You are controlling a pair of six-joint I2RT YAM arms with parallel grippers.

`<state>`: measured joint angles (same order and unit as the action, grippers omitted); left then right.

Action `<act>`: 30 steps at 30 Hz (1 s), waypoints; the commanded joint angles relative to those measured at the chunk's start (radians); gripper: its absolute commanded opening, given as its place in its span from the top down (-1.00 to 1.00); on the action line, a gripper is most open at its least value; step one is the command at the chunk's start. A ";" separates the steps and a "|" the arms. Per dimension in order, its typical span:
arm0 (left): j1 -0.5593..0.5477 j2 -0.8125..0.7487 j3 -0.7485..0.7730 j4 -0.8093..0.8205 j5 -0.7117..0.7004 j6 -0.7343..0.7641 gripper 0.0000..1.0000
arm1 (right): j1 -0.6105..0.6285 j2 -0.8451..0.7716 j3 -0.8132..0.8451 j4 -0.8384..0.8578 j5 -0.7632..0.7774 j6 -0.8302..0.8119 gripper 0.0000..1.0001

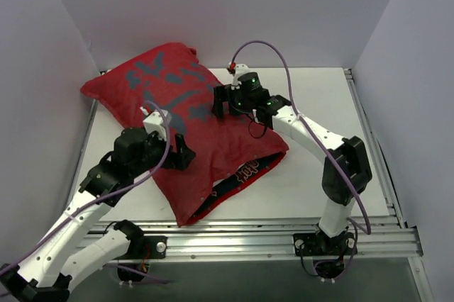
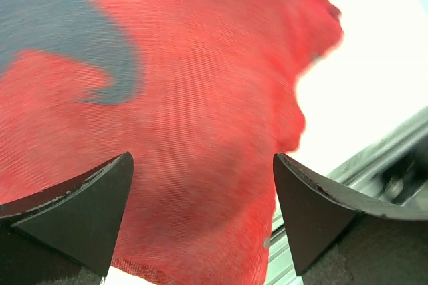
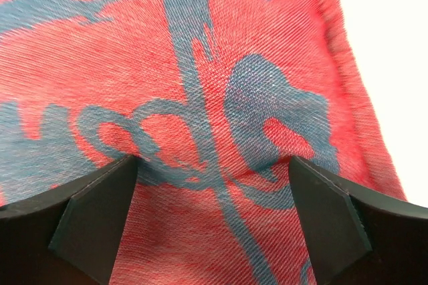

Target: Remove the pillowcase from the pillow

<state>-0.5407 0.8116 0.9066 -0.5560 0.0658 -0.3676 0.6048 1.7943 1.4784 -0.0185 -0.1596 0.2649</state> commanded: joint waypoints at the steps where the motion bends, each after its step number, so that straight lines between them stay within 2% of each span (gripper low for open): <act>1: -0.164 0.011 0.040 0.005 -0.145 0.156 -0.88 | 0.007 -0.168 -0.019 -0.015 0.120 0.030 -0.84; 2: -0.267 0.020 0.051 0.014 -0.187 0.191 -0.88 | 0.007 -0.194 -0.032 -0.033 0.141 0.031 -0.86; 5: -0.422 0.090 0.074 0.042 -0.366 0.274 -0.88 | 0.007 -0.304 -0.102 -0.083 0.157 0.042 -0.90; 6: -0.518 0.142 0.089 0.062 -0.411 0.300 -0.88 | 0.007 -0.337 -0.127 -0.093 0.170 0.045 -0.92; 9: -0.645 0.267 0.129 0.096 -0.601 0.380 -0.88 | 0.001 -0.459 -0.226 -0.124 0.224 0.066 -0.93; 15: -0.680 0.419 0.161 0.207 -0.761 0.504 -0.88 | -0.005 -0.702 -0.415 -0.136 0.230 0.125 -0.93; 19: -0.680 0.468 0.150 0.289 -0.768 0.593 -0.88 | -0.008 -0.783 -0.487 -0.153 0.218 0.134 -0.94; 23: -0.677 0.527 0.161 0.308 -0.768 0.610 -0.89 | -0.008 -0.829 -0.533 -0.169 0.207 0.132 -0.93; 26: -0.673 0.552 0.164 0.301 -0.751 0.593 -1.00 | -0.011 -0.852 -0.563 -0.181 0.215 0.140 -0.93; 27: -0.671 0.557 0.164 0.295 -0.750 0.587 -0.88 | -0.010 -0.865 -0.575 -0.182 0.216 0.140 -0.93; 30: -0.660 0.567 0.163 0.281 -0.738 0.562 -0.71 | -0.011 -0.885 -0.587 -0.186 0.226 0.143 -0.94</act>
<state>-1.2121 1.3758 1.0271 -0.3099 -0.6708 0.2054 0.6018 0.9413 0.9039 -0.2031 0.0391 0.3965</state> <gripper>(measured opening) 0.876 0.969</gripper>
